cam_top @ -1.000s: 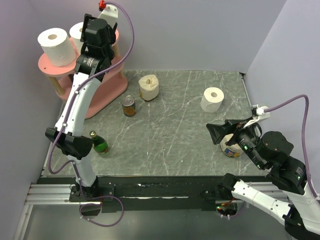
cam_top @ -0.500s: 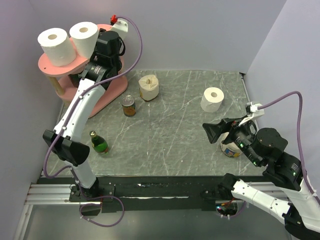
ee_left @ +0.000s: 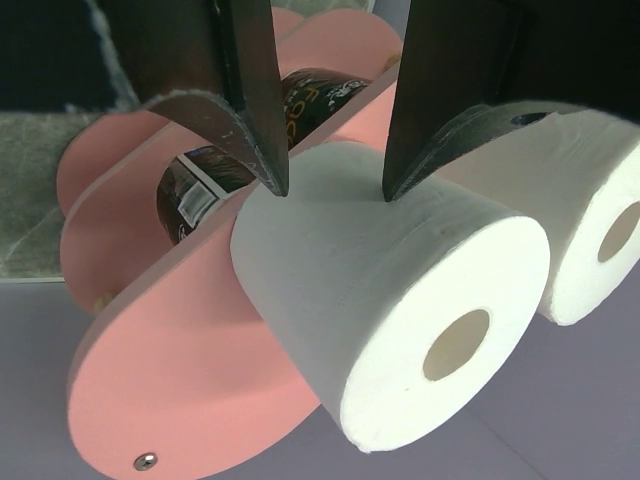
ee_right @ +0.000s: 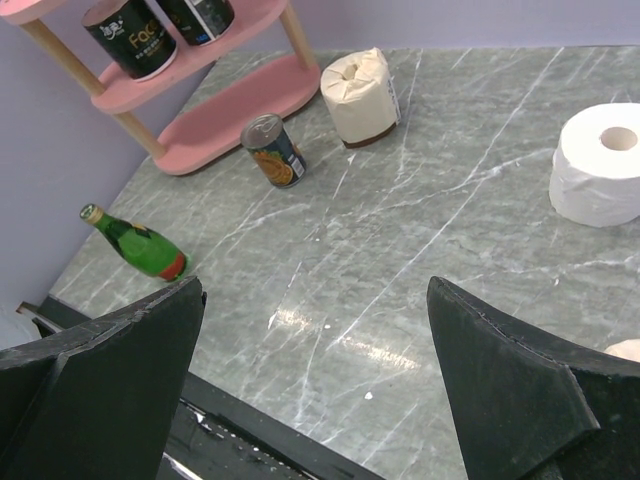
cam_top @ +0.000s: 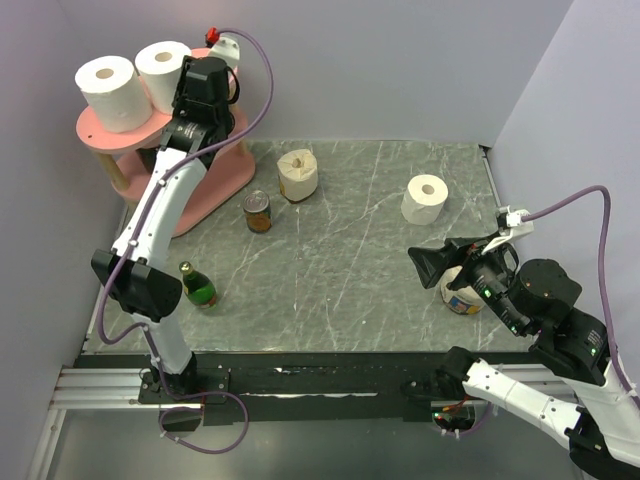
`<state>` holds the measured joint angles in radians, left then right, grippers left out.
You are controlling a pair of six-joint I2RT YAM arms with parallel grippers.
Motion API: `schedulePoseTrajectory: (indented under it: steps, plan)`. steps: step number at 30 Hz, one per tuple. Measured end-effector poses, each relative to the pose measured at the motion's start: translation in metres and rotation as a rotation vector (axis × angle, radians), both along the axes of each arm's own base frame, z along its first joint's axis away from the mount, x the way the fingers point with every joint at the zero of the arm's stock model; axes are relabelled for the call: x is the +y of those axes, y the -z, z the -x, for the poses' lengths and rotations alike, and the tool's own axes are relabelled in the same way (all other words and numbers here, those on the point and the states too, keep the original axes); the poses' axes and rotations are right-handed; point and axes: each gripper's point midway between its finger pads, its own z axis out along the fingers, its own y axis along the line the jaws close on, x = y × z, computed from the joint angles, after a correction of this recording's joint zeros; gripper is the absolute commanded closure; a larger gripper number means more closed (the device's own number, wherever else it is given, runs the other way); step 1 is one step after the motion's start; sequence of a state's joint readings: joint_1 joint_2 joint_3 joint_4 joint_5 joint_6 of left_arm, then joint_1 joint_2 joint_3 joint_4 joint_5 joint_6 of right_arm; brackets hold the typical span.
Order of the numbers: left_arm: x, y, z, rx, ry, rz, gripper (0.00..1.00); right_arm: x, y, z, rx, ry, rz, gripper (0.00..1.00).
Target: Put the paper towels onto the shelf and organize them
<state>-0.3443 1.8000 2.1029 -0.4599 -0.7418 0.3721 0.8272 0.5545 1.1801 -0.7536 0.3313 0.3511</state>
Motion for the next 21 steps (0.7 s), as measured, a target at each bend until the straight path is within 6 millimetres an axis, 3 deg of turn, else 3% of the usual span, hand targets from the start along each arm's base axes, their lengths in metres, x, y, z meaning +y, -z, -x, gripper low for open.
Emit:
schedulePoseTrajectory:
  steps: [21]
  plan:
    - [0.027, 0.004, -0.024, -0.014, -0.069, 0.006, 0.47, 0.000, 0.000, 0.000, 0.000, 0.002, 0.001, 0.00]
